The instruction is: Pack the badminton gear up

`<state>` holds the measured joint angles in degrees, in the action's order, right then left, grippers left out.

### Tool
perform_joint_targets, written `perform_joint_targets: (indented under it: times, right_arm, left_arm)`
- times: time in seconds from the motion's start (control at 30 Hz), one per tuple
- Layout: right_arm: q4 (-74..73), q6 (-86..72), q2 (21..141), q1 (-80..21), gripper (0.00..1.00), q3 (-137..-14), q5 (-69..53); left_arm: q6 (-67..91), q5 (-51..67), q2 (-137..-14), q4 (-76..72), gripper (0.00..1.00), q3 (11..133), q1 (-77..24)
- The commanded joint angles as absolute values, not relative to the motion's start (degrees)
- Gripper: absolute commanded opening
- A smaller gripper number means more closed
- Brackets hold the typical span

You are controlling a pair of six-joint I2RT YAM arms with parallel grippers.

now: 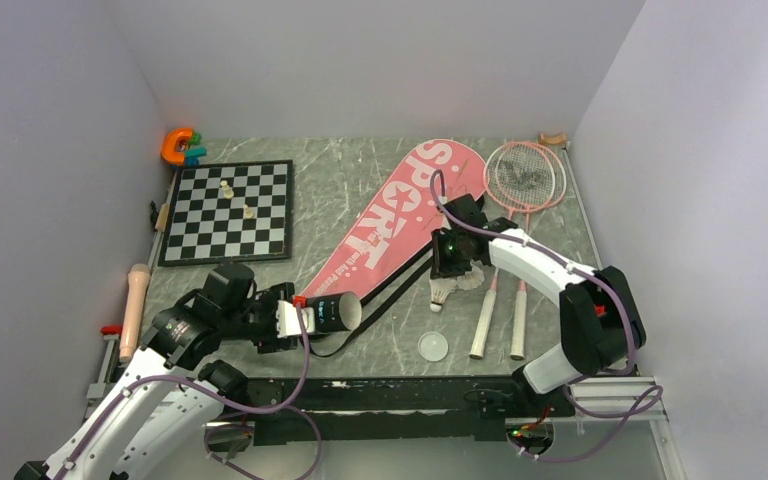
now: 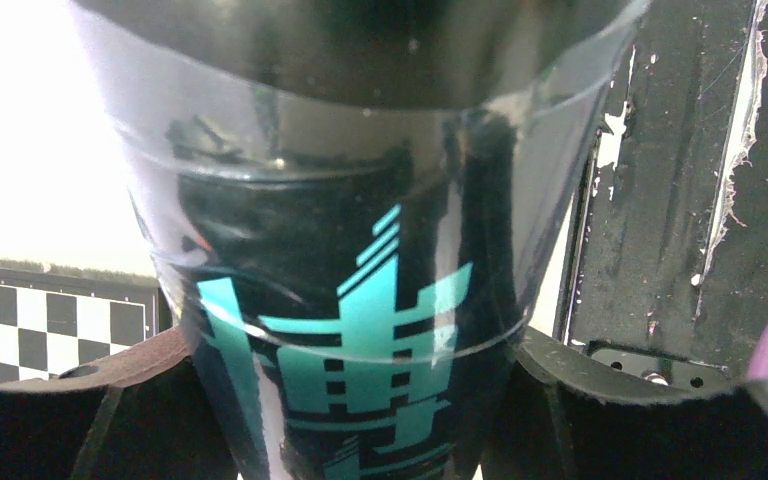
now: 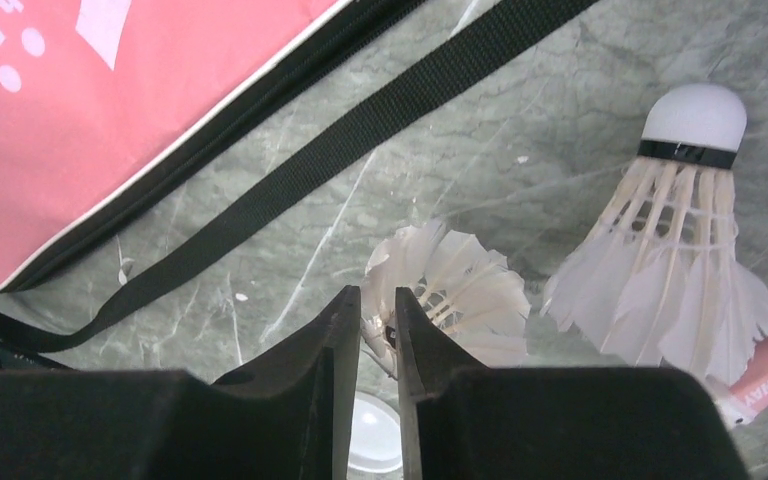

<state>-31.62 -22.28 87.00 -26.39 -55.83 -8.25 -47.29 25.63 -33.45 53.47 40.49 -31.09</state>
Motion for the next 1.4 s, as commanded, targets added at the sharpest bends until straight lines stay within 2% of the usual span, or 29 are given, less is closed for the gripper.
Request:
perform_joint_targets:
  times: [0.0,0.27,0.3,0.37,0.43,0.6,0.83,1.0,1.23,1.37]
  right_arm:
    - [-33.1,-24.0,82.6,-27.4,0.22,-53.6,-8.9]
    - [-34.5,-27.8,75.6,-31.6,0.23,-48.5,-7.9]
    - [-34.7,-28.3,74.8,-32.1,0.24,-47.9,-7.7]
    - [-35.3,-29.6,72.8,-32.9,0.35,-46.8,-7.1]
    - [-35.8,-30.5,70.8,-33.3,0.39,-45.7,-6.5]
    - [-37.3,-31.6,66.4,-33.4,0.42,-43.5,-5.7]
    - [-38.1,-32.3,63.7,-33.7,0.31,-41.1,-5.7]
    - [-38.1,-33.6,63.8,-34.3,0.28,-40.4,-5.1]
    - [-39.5,-35.0,62.3,-34.5,0.02,-42.6,-2.3]
    - [-43.3,-35.1,59.2,-34.8,0.0,-50.5,-2.4]
  left_arm:
    - [-48.4,27.2,-32.9,52.8,0.0,41.9,-31.0]
    - [-48.7,27.4,-33.3,53.1,0.0,42.8,-31.0]
    - [-48.7,27.5,-33.4,53.0,0.0,42.8,-31.0]
    - [-48.6,27.8,-33.5,53.1,0.0,43.0,-31.0]
    - [-48.8,28.0,-33.6,53.2,0.0,43.2,-30.9]
    - [-48.7,28.4,-34.1,53.3,0.0,43.8,-30.9]
    - [-48.5,28.9,-34.3,53.5,0.0,44.2,-30.9]
    - [-48.7,29.3,-34.5,53.7,0.0,44.5,-31.0]
    - [-48.6,29.5,-34.5,53.8,0.0,44.5,-30.9]
    - [-48.2,29.7,-34.6,53.5,0.0,44.0,-31.0]
